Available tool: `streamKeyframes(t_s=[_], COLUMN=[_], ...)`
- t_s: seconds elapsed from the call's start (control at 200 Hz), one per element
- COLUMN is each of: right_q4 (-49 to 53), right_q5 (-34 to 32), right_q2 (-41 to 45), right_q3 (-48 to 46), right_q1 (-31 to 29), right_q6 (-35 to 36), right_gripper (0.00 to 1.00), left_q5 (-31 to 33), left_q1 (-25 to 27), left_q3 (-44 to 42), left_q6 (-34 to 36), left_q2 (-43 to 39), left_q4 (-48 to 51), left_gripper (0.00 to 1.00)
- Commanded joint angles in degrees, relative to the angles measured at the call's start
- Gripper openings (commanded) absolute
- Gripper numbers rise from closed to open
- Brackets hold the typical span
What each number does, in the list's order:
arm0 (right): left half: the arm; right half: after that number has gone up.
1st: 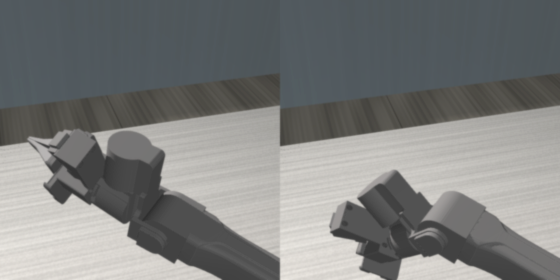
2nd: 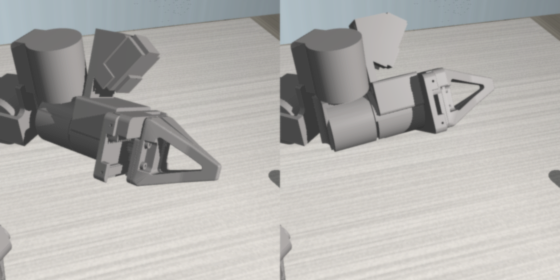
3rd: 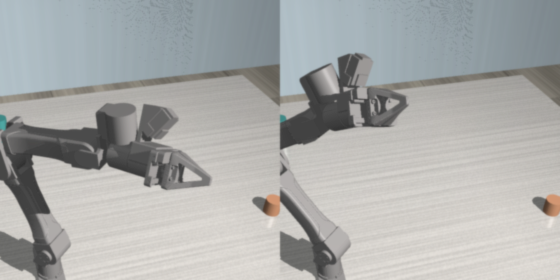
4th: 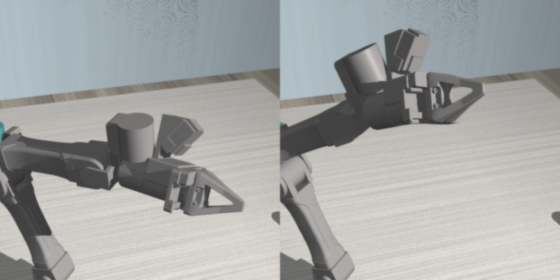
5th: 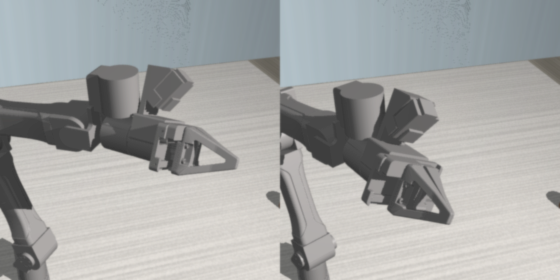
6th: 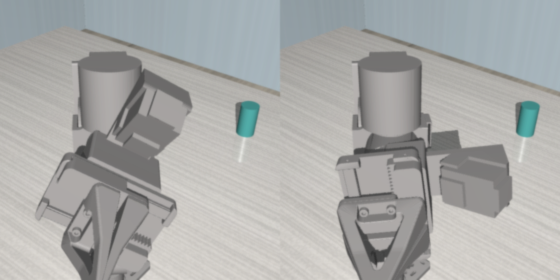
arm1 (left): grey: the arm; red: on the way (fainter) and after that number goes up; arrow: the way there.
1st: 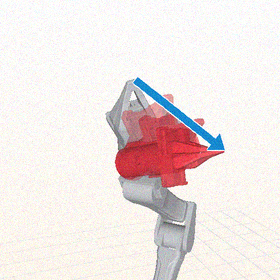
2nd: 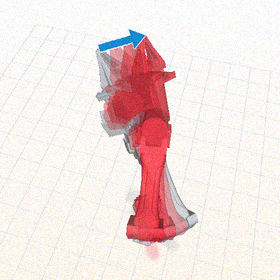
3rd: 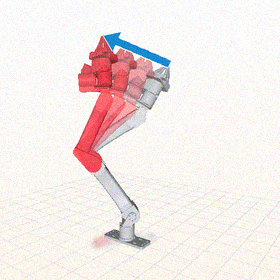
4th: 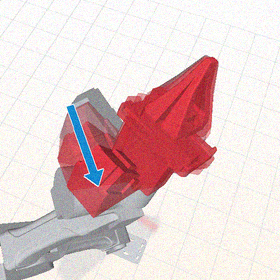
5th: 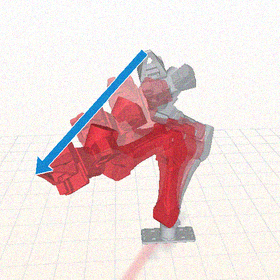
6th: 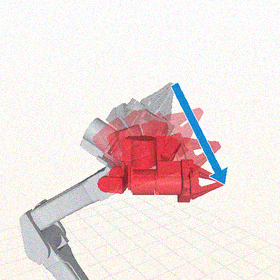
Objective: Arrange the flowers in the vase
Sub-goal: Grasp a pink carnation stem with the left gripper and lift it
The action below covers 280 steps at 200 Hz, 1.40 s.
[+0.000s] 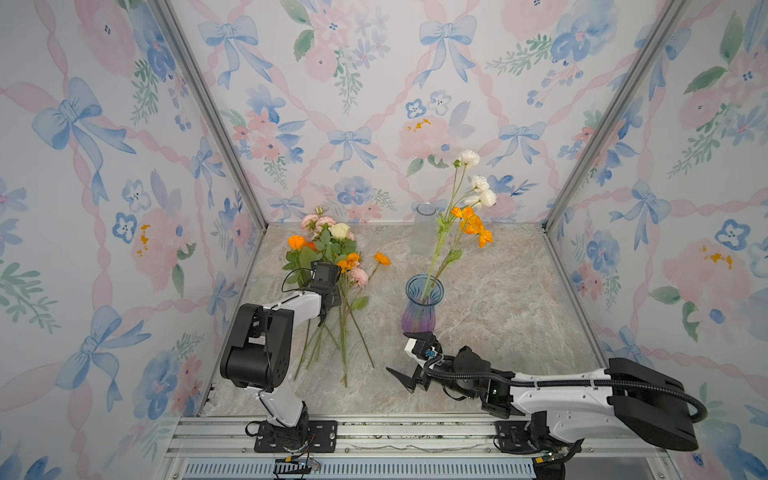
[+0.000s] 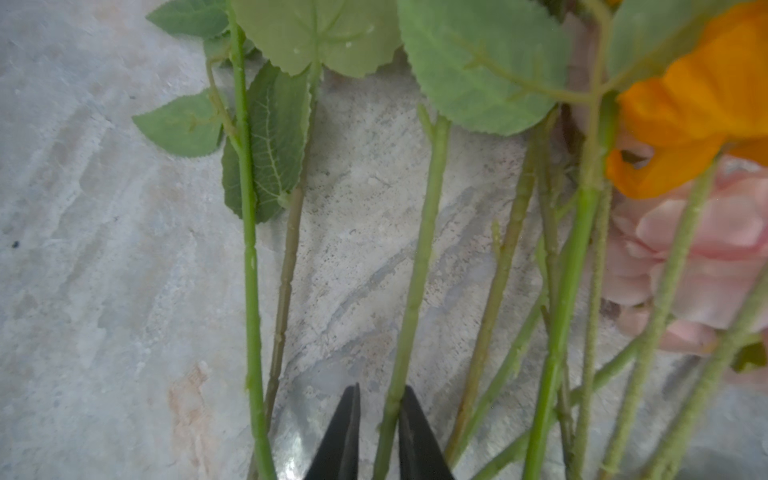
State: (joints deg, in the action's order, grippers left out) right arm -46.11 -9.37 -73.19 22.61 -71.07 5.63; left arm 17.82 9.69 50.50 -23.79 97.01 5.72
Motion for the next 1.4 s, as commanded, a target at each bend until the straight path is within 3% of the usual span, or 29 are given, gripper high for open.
streamKeyframes(t_s=[0.0, 0.065, 0.735, 0.985, 1.18, 1.395], right_q4=[-0.63, -0.65, -0.39, -0.13, 0.18, 1.80], right_q5=[0.18, 0.16, -0.02, -0.69, -3.41, -8.39], right_q2=[0.57, 0.50, 1.36, 3.45, 6.20, 13.77], right_q3=[1.56, 1.60, 1.30, 0.50, -0.58, -2.85], right_q1=[-0.65, -0.65, -0.28, -0.17, -0.12, 0.23], right_q6=[0.71, 0.79, 0.52, 0.92, 2.40, 3.92], right_gripper=[0.97, 0.97, 0.97, 0.97, 0.97, 0.97], left_q5=[-1.01, -1.30, -7.53, -12.62, -13.61, -11.70], left_q1=[-0.38, -0.51, -0.38, 0.18, 4.62, 13.81], left_q3=[0.79, 0.52, -3.98, -3.98, -5.93, -10.54], left_q6=[0.89, 1.31, 3.11, 3.82, 2.82, -4.68], left_q2=[0.63, 0.05, -22.89, -29.96, -37.39, -43.79], left_q4=[0.06, 0.10, 0.49, -0.13, -7.67, -26.56], left_gripper=[0.07, 0.00, 0.00, 0.00, 0.00, 0.00])
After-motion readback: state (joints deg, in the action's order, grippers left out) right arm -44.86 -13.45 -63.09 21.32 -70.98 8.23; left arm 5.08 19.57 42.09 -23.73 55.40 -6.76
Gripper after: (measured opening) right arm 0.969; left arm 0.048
